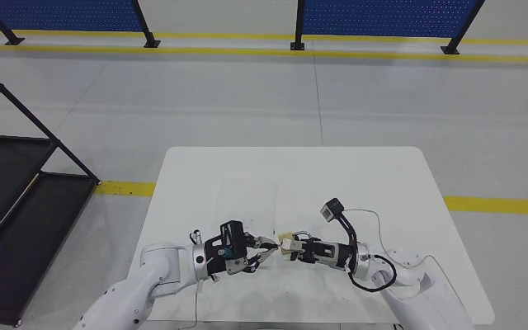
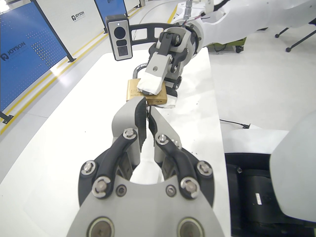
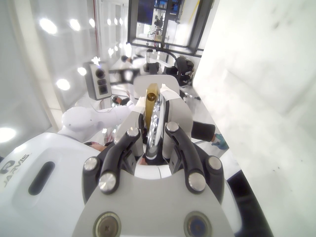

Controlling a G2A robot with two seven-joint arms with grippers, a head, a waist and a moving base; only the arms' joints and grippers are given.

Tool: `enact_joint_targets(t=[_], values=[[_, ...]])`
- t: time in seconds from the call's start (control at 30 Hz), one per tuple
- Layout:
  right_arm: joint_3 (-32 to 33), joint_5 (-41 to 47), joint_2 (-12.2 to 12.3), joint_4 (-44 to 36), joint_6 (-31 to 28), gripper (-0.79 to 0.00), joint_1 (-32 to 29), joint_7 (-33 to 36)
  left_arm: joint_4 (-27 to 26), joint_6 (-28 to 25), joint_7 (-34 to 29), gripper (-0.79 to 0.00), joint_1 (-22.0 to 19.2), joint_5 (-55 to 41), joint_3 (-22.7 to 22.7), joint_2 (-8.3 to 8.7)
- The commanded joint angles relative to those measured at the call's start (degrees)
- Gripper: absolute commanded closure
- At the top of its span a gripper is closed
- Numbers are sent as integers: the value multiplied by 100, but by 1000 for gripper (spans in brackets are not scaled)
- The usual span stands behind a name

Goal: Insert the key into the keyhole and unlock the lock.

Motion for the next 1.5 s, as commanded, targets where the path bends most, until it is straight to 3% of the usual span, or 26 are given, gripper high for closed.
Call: enact_joint_targets(t=[0.0, 0.03, 0.07, 0.17, 0.33, 0.5, 0.63, 1.03, 1.27, 1.47], values=[[0, 0, 0, 0, 0, 0, 0, 0, -4, 26, -12, -234, 10, 18, -3, -2], [0, 0, 0, 0, 0, 0, 0, 0, 4, 56, -16, -699, 24, 6, -15, -3], [0, 0, 0, 0, 0, 0, 0, 0, 1, 75, -8, -785, 40, -2, -38, -2], [0, 0, 0, 0, 0, 0, 0, 0, 1, 200, 163, -785, 196, -111, -247, 13], [0, 0, 0, 0, 0, 0, 0, 0, 77, 290, 620, -785, 712, -344, -1026, 87], [0, 0, 0, 0, 0, 0, 0, 0, 272, 129, 1108, -785, 1290, -757, -1910, 146], [0, 0, 0, 0, 0, 0, 0, 0, 332, -5, 1284, -785, 1622, -1078, -2286, 153], [61, -293, 12, 64, 54, 0, 4, -229, 357, -45, 1236, -785, 1667, -1170, -2316, 153], [102, -1868, 69, 171, 1060, 0, 22, -1017, 357, -45, 1236, -785, 1667, -1170, -2316, 153], [-42, -2650, 69, 259, 1906, 0, 194, -1183, 357, -45, 1236, -785, 1667, -1170, -2316, 153]])
